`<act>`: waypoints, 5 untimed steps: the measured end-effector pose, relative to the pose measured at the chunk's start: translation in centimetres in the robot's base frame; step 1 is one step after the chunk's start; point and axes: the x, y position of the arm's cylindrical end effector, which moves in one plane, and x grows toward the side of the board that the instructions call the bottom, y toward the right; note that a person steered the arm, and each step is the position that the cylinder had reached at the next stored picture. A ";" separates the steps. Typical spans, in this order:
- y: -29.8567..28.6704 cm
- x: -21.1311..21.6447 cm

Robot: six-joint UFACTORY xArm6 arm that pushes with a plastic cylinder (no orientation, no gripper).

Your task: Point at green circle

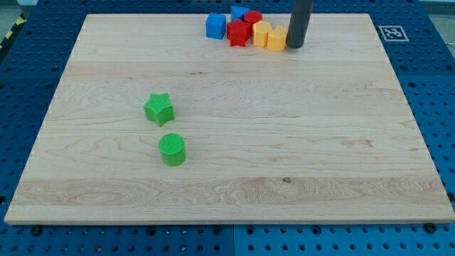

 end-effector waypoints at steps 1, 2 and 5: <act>0.0 -0.3; 0.7 3.3; 6.7 30.8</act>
